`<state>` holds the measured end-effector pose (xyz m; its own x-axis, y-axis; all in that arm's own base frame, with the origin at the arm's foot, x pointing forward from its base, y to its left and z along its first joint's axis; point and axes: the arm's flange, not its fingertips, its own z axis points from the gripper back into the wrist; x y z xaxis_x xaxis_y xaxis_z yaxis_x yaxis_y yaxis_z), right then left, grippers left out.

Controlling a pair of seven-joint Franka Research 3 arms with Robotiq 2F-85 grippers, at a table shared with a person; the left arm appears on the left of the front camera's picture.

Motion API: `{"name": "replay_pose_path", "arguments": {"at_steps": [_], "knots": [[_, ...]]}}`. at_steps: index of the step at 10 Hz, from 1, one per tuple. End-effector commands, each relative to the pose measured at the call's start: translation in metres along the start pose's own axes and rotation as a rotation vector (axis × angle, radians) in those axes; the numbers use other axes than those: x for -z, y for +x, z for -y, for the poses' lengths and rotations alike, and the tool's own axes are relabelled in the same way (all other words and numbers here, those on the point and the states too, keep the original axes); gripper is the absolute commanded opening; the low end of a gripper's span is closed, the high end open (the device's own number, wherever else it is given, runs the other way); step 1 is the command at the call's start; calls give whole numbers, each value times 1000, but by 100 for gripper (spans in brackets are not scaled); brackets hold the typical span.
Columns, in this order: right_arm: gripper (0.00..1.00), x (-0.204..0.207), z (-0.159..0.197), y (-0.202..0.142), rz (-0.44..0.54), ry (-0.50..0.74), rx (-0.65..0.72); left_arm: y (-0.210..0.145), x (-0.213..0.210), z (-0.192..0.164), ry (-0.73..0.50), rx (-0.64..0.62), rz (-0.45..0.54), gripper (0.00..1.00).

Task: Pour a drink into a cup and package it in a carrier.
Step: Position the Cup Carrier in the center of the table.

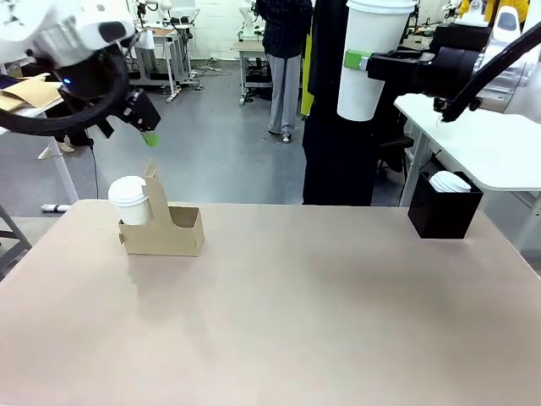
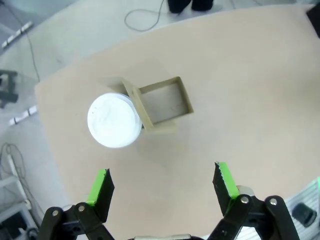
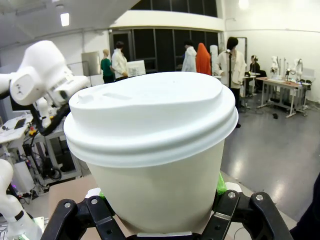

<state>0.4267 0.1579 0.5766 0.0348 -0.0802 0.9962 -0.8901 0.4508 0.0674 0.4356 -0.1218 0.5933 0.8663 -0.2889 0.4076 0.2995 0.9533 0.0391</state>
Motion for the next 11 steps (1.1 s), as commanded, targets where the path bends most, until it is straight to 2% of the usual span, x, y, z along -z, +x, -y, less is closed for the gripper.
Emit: {"name": "replay_pose_path", "arguments": {"at_steps": [1,5,8,9,10,11], "knots": [[80,2,0,2,12,5,-10,27,29,5,45,-81,-82,100],[80,2,0,2,12,5,-10,43,98,1,81,-154,-179,100],[80,2,0,2,12,5,-10,43,114,-11,91,-206,-169,100],[80,2,0,2,12,5,-10,43,116,-15,102,-221,-151,41],[80,2,0,2,12,5,-10,42,116,-17,102,-225,-147,41],[80,2,0,2,12,5,-10,43,116,-16,113,-226,-141,0]]}}
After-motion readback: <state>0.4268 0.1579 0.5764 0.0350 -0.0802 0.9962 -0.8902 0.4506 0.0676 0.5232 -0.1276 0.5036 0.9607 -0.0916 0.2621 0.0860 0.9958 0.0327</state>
